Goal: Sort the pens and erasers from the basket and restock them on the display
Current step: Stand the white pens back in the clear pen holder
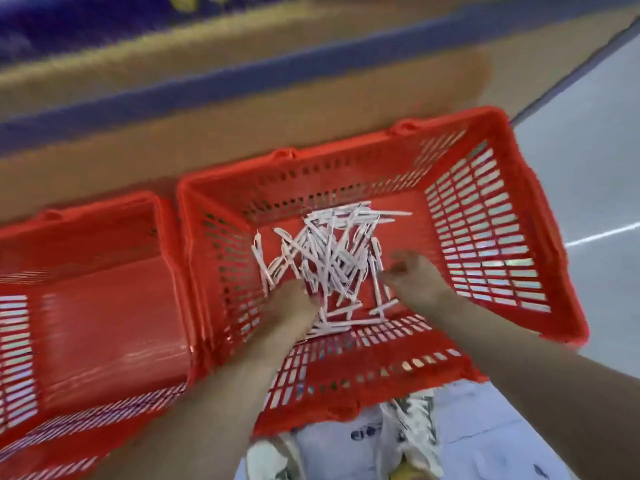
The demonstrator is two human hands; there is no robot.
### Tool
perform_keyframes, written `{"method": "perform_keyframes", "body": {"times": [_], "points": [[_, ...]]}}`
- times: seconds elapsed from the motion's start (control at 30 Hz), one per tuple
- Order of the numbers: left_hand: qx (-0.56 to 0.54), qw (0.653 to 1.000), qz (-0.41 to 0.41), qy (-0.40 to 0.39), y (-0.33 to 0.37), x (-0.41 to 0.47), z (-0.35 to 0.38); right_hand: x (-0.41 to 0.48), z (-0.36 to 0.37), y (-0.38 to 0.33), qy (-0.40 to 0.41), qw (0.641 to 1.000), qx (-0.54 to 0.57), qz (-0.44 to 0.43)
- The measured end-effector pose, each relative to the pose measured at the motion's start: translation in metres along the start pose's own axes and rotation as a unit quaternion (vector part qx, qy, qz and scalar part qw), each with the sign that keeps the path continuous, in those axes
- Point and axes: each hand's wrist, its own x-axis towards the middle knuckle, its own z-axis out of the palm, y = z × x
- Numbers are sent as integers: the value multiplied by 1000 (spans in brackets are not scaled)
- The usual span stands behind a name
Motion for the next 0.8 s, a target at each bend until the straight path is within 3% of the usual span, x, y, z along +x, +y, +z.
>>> {"method": "perform_keyframes", "body": {"times": [0.13,0.3,0.37,0.5,0.6,0.8], "points": [[-9,998,-38,50,-4,55,35,58,43,18,16,997,-2,69],[-128,981,-93,110,4,85,58,95,79,20,61,995,2,78],[-180,972,-99,113,7,88,60,97,93,17,34,995,39,80],[-287,946,-138,64,3,85,53,88,103,17,9,989,128,79],[-311,940,-137,24,-3,76,52,79,97,15,25,990,130,55],[-415,905,-91,-34,-8,60,36,60,61,-2,162,970,178,27]]}}
